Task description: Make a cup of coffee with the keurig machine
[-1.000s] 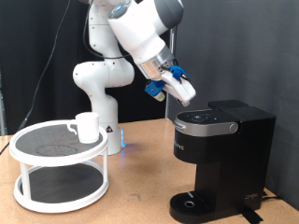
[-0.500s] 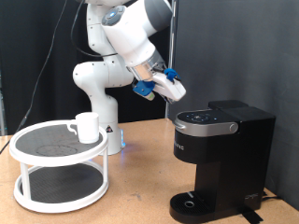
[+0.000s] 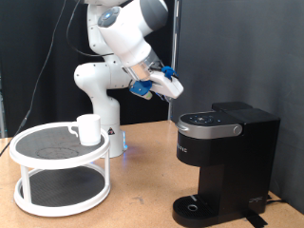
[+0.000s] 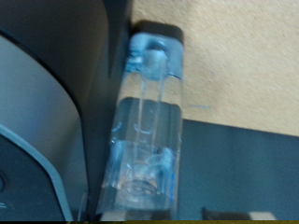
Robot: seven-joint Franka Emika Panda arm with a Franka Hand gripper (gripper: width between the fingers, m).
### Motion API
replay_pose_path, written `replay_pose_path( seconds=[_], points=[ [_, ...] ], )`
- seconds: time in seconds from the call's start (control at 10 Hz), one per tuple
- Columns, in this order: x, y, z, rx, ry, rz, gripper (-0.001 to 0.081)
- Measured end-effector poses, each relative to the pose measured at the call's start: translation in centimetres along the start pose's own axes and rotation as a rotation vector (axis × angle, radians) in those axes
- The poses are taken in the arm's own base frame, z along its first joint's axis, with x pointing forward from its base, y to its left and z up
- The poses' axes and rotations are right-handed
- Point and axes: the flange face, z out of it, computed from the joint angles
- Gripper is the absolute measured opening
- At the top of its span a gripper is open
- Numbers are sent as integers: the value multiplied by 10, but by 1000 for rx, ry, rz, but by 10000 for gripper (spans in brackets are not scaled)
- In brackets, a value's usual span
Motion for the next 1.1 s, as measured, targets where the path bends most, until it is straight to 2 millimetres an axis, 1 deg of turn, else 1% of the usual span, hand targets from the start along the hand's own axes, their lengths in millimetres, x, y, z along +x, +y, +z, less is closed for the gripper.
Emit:
replay_pose_path(
  seconds=[0.2,0.4,0.5,0.8,0.9,1.1],
  points=[
    [22,13,-6,9,-10,-45,0],
    [47,24,-14,-61,30,-52,0],
    [54,29,-19,-85,28,-54,0],
    [54,27,-21,-17,-11,-43,0],
    [59,30,-23,15,-60,-6,0],
    [79,37,-34,79,-199,97,0]
  ],
)
